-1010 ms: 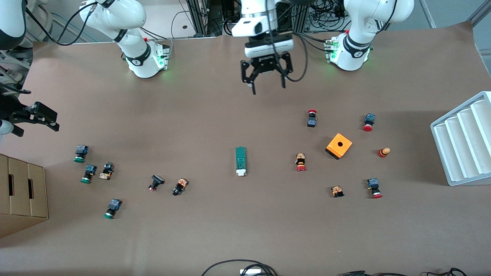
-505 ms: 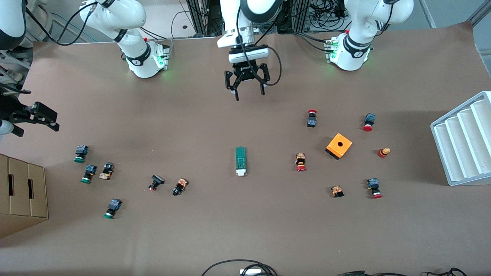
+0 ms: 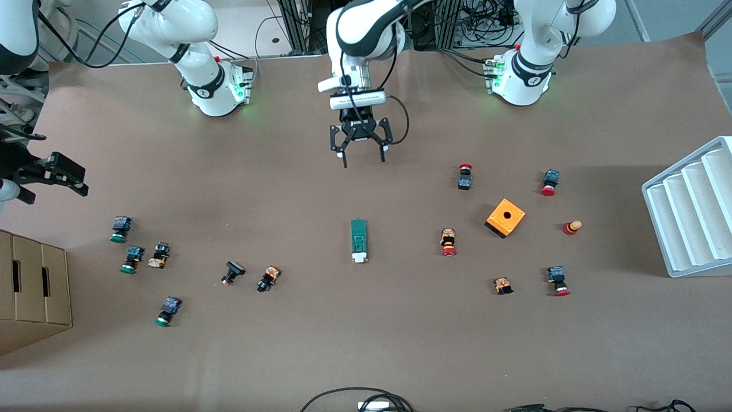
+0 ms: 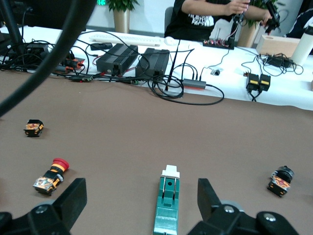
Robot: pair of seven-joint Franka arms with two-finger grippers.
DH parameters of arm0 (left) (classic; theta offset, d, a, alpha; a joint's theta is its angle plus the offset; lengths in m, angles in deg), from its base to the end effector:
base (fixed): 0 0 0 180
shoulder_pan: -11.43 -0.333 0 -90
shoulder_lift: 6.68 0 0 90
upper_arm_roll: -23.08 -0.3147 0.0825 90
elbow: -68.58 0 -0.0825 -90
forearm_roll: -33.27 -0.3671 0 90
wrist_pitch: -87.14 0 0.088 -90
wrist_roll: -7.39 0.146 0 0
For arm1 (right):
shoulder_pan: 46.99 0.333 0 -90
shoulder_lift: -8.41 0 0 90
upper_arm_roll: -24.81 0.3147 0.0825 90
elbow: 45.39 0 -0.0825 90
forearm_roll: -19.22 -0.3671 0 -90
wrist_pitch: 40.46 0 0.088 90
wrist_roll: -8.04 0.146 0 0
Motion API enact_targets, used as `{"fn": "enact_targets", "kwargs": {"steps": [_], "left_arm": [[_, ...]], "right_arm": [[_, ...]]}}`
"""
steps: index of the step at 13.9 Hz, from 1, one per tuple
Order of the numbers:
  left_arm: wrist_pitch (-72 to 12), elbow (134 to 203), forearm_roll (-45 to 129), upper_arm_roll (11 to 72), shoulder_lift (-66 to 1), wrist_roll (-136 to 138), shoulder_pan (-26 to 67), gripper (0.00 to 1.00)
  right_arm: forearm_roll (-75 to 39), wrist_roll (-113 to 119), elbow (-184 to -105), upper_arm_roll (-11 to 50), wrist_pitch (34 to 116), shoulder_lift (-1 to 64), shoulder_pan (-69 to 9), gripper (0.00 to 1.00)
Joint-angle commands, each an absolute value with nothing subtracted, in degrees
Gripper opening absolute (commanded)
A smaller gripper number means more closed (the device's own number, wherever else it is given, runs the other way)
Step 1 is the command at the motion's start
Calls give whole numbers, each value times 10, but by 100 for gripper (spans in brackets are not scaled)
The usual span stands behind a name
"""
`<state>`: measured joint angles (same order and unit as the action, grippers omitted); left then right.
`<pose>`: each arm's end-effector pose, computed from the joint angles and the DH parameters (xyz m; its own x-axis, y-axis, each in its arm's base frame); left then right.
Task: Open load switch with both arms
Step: 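Lower the left gripper and grasp the green load switch body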
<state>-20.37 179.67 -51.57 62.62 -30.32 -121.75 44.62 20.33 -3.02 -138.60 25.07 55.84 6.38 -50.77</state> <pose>0.3091 -0.5326 0.3149 0.4745 0.1487 0.8676 0.1785 -0.9814 0.0706 0.5395 -0.0358 0.5878 0.9875 0.1335 0.0838 0.1309 -0.9907 0.0363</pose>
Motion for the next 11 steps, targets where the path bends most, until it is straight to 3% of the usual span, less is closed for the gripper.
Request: {"fn": "enact_targets", "kwargs": {"steps": [1,11], "left_arm": [[-167,1782,-578,610,-352,-1278,477,100],[-138,1741,-690,542,-470,-1359,536,100]], "right_arm": [[199,-31,-1387,248,572,63,-509,100],[198,-31,-1387,249,577,114,-505,100]]}}
